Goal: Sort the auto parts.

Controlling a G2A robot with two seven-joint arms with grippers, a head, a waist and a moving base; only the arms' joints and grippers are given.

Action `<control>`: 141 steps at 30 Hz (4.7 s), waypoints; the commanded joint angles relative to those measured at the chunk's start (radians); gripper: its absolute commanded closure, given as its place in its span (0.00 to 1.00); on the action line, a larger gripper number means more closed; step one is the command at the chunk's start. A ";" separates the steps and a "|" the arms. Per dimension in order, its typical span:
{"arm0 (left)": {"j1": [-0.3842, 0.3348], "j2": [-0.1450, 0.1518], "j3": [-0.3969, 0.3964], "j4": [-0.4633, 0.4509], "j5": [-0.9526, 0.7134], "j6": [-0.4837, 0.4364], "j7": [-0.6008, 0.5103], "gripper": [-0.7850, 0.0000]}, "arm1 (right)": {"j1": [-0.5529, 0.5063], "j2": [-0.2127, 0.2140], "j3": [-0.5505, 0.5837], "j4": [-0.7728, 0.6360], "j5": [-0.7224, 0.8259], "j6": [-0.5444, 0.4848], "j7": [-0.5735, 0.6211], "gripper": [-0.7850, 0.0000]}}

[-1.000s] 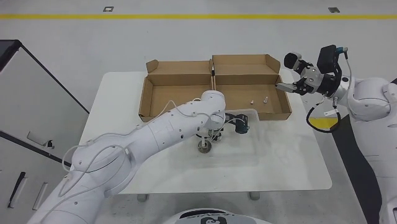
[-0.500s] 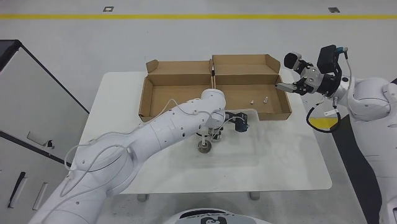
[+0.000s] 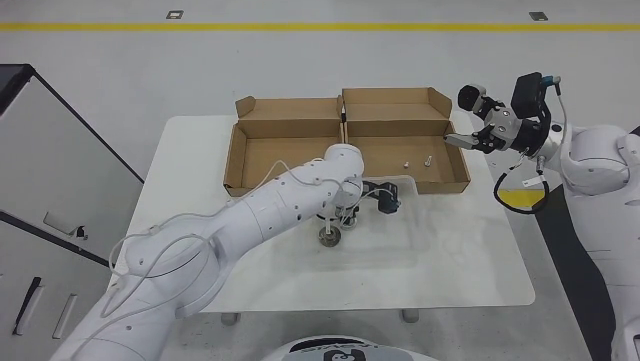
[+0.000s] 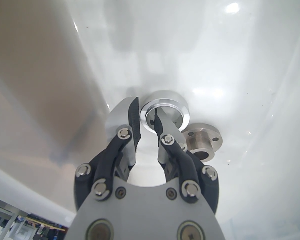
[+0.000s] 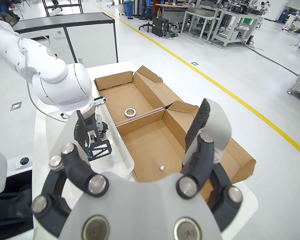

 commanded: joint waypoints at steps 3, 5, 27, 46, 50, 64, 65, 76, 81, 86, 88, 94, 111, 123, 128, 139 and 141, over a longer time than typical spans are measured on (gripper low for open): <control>-0.004 -0.003 0.000 0.009 0.001 -0.003 0.003 0.73 | 0.000 0.000 0.000 0.000 0.000 0.000 0.000 0.00; -0.002 -0.004 0.000 0.014 0.003 -0.005 0.005 0.73 | 0.000 0.000 0.000 0.000 0.000 0.000 0.000 0.00; -0.037 -0.006 0.000 0.027 -0.044 0.006 -0.006 1.00 | 0.000 0.000 0.000 0.000 0.000 0.000 0.000 0.00; -0.136 0.151 0.000 -0.320 -0.298 0.131 -0.131 1.00 | 0.000 0.000 0.000 0.000 0.000 0.000 0.000 0.00; -0.185 0.208 -0.011 -0.416 -0.394 0.145 -0.145 1.00 | 0.000 0.000 0.000 0.000 0.000 0.000 0.000 0.00; -0.164 0.404 -0.202 -0.695 -0.518 0.154 -0.154 1.00 | 0.000 0.000 0.000 0.000 0.000 0.000 0.000 0.00; -0.155 0.415 -0.217 -0.710 -0.521 0.152 -0.151 1.00 | 0.000 0.000 0.000 0.000 0.000 0.000 0.000 0.00; -0.034 0.522 -0.394 -0.834 -0.593 0.109 -0.108 1.00 | 0.000 0.000 0.000 0.000 0.000 0.000 0.000 0.00; 0.032 0.562 -0.498 -0.855 -0.649 0.060 -0.058 1.00 | 0.000 0.000 0.000 0.000 0.000 0.000 0.000 0.00; 0.113 0.599 -0.602 -0.880 -0.684 -0.015 0.016 1.00 | 0.000 0.000 0.000 0.000 0.000 0.000 0.000 0.00; 0.152 0.612 -0.641 -0.895 -0.694 -0.052 0.055 1.00 | 0.000 0.000 0.000 0.000 0.000 0.000 0.000 0.00; 0.265 0.652 -0.745 -0.931 -0.664 -0.127 0.128 1.00 | 0.000 0.000 0.000 0.000 0.000 0.000 0.000 0.00; 0.575 0.716 -1.081 -0.985 -0.619 -0.307 0.468 1.00 | 0.000 0.000 0.000 0.000 0.000 0.000 0.000 0.00; 0.732 0.723 -1.251 -1.071 -0.531 -0.319 0.881 1.00 | 0.000 0.000 0.000 0.000 0.000 0.000 0.000 0.00; 0.790 0.733 -1.280 -1.084 -0.459 -0.319 1.062 1.00 | 0.000 0.000 0.000 0.000 0.000 0.000 0.000 0.00; 0.805 0.741 -1.277 -1.099 -0.412 -0.319 1.119 1.00 | 0.000 0.000 0.000 0.000 0.000 0.000 0.000 0.00; 0.805 0.741 -1.277 -1.099 -0.412 -0.319 1.119 1.00 | 0.000 0.000 0.000 0.000 0.000 0.000 0.000 0.00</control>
